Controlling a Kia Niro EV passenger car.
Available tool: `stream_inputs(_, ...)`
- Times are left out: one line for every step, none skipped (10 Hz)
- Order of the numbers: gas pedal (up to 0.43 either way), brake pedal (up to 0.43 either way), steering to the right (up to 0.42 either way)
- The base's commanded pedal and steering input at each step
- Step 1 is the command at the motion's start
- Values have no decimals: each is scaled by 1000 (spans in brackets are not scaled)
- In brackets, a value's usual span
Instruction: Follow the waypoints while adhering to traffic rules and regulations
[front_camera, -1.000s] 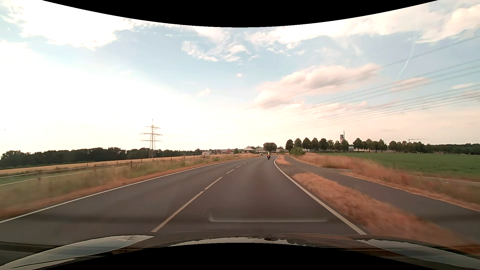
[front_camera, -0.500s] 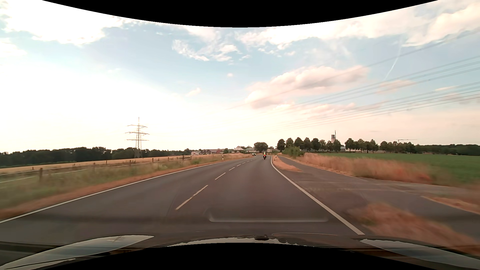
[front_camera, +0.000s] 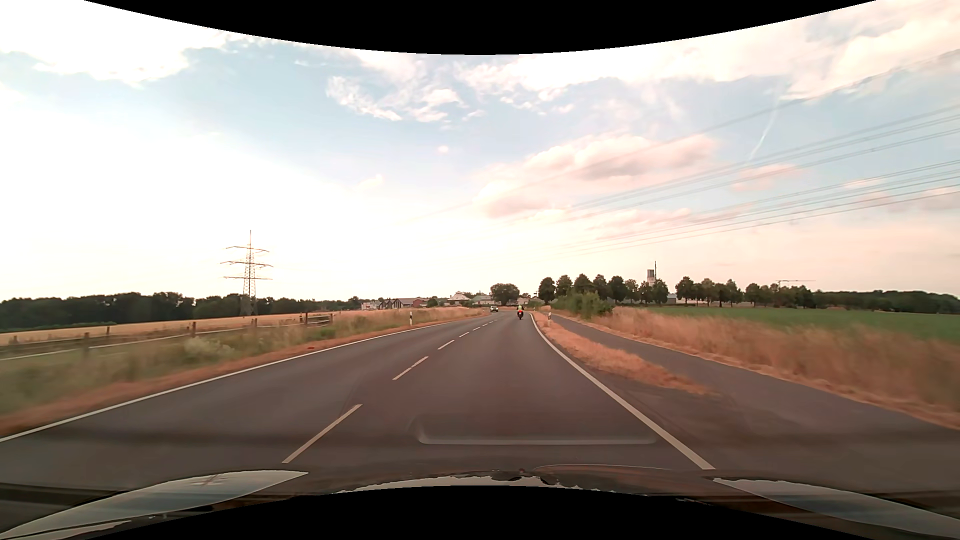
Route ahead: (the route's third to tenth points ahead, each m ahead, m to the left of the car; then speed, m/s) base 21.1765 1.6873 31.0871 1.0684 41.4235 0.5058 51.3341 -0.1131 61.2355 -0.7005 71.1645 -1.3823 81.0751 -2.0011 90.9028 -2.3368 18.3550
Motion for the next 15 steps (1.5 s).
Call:
stream_inputs(189, 0, 15)
stream_inputs(189, 0, 15)
stream_inputs(177, 0, 15)
stream_inputs(177, 0, 14)
stream_inputs(169, 0, 13)
stream_inputs(157, 0, 11)
stream_inputs(157, 0, 11)
stream_inputs(157, 0, 11)
stream_inputs(157, 0, 10)
stream_inputs(157, 0, 8)
stream_inputs(157, 0, 7)
stream_inputs(157, 0, 7)
stream_inputs(157, 0, 6)
stream_inputs(157, 0, 6)
stream_inputs(157, 0, 5)
